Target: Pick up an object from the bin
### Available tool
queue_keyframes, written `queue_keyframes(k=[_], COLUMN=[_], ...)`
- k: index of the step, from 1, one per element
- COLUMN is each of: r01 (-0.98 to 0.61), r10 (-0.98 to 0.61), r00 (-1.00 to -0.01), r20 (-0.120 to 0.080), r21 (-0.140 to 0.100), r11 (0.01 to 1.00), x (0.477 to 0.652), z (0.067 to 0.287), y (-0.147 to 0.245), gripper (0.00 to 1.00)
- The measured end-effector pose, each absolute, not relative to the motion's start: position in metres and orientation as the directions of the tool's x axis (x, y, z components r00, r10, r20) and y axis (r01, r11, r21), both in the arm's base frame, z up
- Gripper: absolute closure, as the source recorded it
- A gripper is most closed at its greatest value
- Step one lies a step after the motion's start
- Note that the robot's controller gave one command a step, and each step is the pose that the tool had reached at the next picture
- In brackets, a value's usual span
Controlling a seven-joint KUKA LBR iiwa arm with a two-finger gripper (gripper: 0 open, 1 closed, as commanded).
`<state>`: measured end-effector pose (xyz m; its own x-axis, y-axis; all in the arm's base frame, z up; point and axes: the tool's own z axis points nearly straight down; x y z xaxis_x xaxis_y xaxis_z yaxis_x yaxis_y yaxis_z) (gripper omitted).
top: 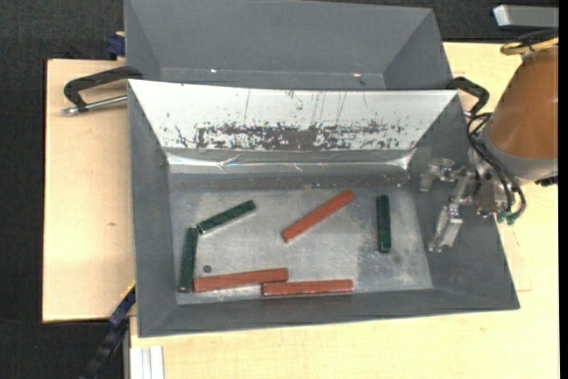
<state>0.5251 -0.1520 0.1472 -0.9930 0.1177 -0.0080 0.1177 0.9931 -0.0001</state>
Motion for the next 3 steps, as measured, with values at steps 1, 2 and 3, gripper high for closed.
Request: queue_keyframes(k=[1, 2, 3], r01=[-0.052, -0.354, -0.446], r10=[-0.052, -0.354, -0.446], r00=[-0.999, -0.935, -0.895], r20=[-0.004, -0.001, -0.007], r21=[-0.001, 0.0, -0.004], r11=[0.999, 0.935, 0.895], x=[0.535, 0.53, 0.543], z=[0.134, 0.133, 0.097], y=[-0.133, -0.102, -0.087], gripper=[0.0, 0.0, 0.0])
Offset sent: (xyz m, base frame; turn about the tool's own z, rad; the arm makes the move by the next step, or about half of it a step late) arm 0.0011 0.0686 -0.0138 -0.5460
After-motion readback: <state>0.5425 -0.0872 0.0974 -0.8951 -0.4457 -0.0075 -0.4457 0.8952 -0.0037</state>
